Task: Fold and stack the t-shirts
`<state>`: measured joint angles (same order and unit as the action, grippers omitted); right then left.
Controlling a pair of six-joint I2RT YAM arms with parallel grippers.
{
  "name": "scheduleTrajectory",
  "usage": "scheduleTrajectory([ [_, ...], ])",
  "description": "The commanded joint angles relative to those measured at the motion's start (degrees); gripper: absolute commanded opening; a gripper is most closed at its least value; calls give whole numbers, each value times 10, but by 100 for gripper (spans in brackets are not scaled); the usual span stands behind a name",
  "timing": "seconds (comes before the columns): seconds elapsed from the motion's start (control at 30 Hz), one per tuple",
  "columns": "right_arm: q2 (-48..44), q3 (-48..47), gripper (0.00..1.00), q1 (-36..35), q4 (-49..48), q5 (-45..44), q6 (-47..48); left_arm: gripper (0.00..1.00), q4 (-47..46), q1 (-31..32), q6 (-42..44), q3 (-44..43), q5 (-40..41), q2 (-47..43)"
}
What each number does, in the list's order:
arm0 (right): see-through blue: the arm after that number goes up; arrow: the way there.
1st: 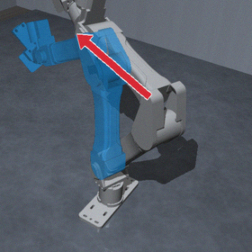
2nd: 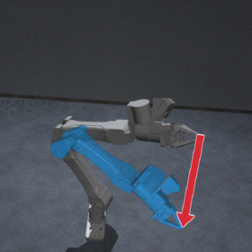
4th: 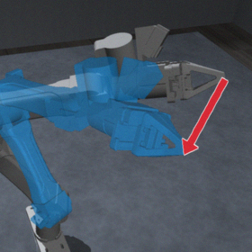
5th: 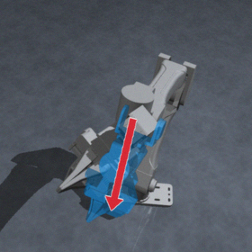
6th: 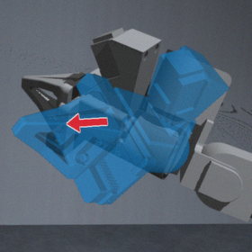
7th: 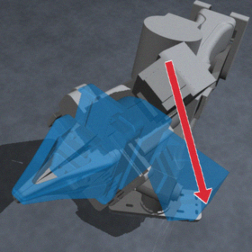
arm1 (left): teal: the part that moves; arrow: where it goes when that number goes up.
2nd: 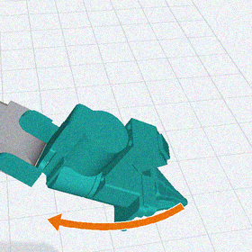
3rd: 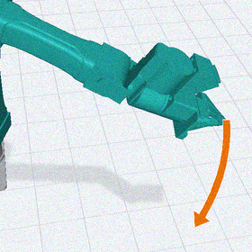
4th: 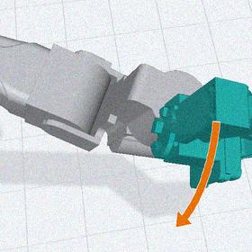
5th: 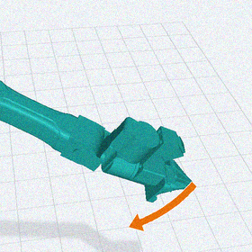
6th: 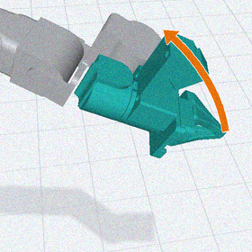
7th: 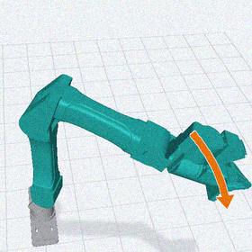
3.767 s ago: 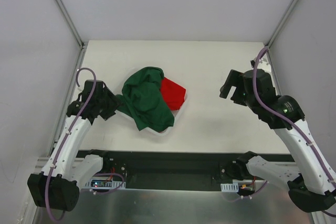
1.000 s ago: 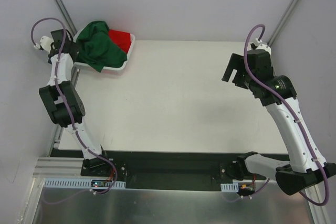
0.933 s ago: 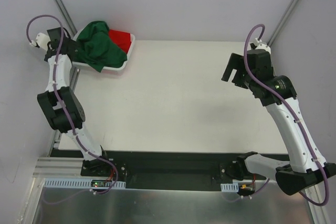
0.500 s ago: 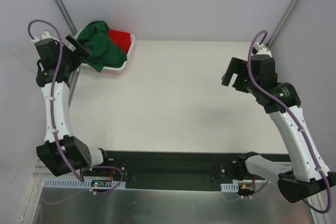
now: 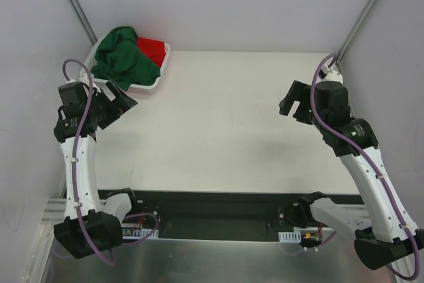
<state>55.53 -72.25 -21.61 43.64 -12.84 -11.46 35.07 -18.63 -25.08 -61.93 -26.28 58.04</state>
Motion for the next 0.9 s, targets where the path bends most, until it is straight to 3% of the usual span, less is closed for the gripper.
scheduleTrajectory([
  [0.0, -28, 29, 96, 2, -94, -9, -37, 94, 11, 60, -1, 17, 94, -16],
  [0.3, -2, -3, 96, 2, -95, 3, -33, 94, 11, 84, -12, 15, 87, 11],
  [0.53, 2, 5, 96, 2, -86, 35, -43, 95, 9, 84, -43, 36, 131, -8],
  [0.67, -8, 4, 96, 2, -70, 9, -38, 99, 12, 81, -30, 28, 164, 0],
  [0.87, -33, 18, 96, 2, -48, 13, -49, 99, 13, 81, -25, 14, 149, 34],
])
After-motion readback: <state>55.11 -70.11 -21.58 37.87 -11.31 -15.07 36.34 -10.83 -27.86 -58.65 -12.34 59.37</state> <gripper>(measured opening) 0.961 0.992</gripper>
